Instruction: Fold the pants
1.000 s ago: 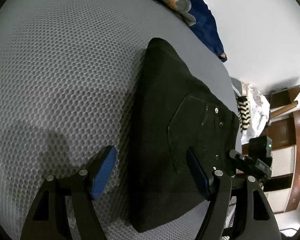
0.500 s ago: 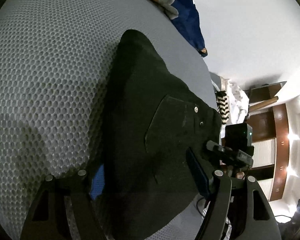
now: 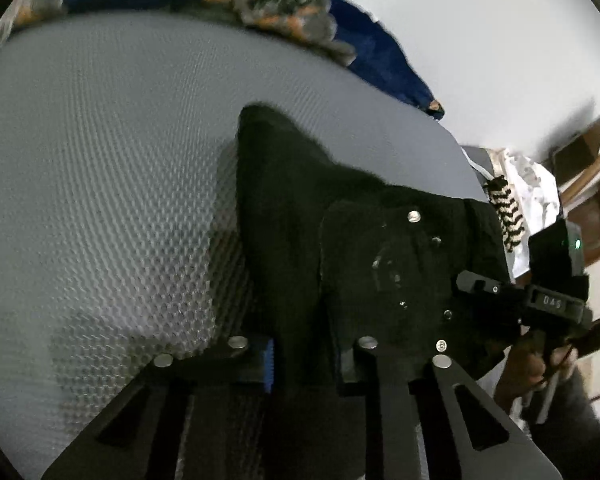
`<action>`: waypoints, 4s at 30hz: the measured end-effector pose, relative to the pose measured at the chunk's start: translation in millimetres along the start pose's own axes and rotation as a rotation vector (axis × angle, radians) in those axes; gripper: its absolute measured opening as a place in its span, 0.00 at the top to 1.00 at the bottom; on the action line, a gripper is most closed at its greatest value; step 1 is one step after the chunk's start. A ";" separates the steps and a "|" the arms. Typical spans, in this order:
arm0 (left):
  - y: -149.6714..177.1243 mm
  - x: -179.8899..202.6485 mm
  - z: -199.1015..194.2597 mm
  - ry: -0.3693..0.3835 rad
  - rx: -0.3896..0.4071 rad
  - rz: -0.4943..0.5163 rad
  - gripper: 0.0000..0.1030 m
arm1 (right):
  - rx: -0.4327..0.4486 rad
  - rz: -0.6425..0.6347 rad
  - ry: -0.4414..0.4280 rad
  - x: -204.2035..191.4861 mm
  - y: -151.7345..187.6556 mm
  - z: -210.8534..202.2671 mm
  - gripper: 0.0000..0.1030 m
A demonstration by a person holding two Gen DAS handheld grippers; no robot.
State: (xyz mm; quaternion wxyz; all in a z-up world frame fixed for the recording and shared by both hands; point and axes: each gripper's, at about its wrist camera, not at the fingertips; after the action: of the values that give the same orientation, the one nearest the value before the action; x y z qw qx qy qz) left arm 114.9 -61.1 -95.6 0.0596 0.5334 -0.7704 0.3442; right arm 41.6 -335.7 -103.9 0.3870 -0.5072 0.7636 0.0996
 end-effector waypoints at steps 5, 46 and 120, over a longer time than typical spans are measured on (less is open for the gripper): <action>-10.6 2.4 -17.6 -0.026 0.040 0.032 0.83 | -0.006 -0.033 -0.016 -24.3 -10.9 6.6 0.75; -105.6 -122.4 11.8 -0.361 0.095 0.011 0.38 | 0.040 -0.215 0.232 -74.5 -128.1 124.7 0.50; 26.4 -41.8 -96.8 -0.617 0.184 0.066 0.31 | 0.266 -0.447 0.501 -188.2 73.7 58.8 0.14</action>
State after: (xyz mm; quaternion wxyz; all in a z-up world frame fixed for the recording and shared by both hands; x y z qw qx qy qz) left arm 83.1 34.1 -53.9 -0.2363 0.5906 -0.7345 0.2362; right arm 42.7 -138.1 -31.4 0.2626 -0.6155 0.7113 -0.2151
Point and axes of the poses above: each gripper's, at about its wrist camera, not at the fingertips, and z roughly the way its jaws point, x to its right, y to its underside, and after that the axes turned 2 degrees about z, right-handed
